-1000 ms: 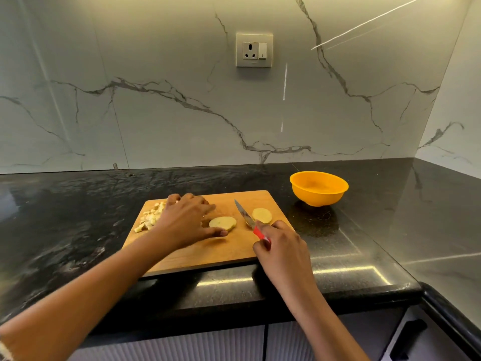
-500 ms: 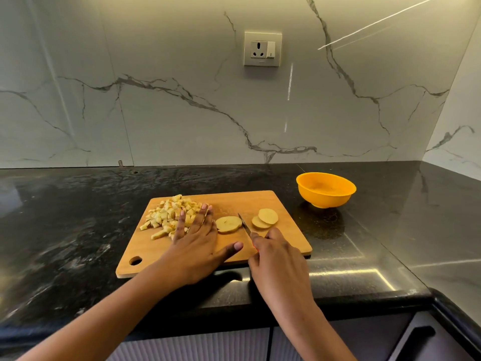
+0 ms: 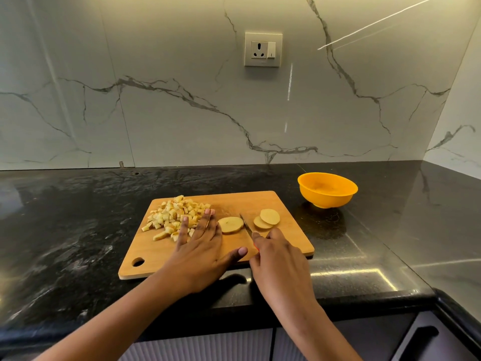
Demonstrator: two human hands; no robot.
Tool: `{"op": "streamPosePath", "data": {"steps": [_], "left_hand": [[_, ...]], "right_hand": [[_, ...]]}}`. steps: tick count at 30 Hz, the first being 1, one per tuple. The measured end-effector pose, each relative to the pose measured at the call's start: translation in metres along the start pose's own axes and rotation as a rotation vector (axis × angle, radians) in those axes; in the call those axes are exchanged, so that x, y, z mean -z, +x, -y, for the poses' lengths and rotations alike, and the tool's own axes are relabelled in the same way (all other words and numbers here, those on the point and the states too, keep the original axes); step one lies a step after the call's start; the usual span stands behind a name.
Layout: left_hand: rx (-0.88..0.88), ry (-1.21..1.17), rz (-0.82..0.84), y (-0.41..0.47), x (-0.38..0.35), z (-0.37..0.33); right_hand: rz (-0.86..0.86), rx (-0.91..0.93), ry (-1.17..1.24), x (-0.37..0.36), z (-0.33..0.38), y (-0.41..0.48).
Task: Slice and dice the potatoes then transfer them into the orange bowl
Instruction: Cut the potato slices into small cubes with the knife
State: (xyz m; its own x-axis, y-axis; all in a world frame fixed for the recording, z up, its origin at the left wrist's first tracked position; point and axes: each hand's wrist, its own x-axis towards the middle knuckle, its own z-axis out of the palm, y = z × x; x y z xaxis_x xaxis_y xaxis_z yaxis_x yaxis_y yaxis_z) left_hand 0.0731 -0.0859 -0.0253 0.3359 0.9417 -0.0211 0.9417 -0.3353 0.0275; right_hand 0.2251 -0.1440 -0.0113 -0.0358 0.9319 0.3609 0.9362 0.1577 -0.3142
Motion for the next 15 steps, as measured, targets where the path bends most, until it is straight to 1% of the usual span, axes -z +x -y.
{"op": "streamPosePath", "data": {"steps": [3, 7, 11, 15], "left_hand": [[0.026, -0.01, -0.012, 0.002, -0.001, 0.001], [0.109, -0.033, -0.034, 0.01, 0.005, 0.012], [0.069, 0.054, -0.086, 0.032, 0.015, 0.027], [0.016, 0.001, -0.105, 0.049, 0.023, 0.034]], "right_hand": [[-0.009, -0.018, -0.001, 0.002, -0.003, 0.001], [-0.005, -0.025, -0.002, 0.003, -0.006, 0.001], [-0.001, -0.026, 0.012, 0.001, -0.006, 0.002], [-0.002, -0.021, 0.025, -0.001, -0.008, 0.002]]}}
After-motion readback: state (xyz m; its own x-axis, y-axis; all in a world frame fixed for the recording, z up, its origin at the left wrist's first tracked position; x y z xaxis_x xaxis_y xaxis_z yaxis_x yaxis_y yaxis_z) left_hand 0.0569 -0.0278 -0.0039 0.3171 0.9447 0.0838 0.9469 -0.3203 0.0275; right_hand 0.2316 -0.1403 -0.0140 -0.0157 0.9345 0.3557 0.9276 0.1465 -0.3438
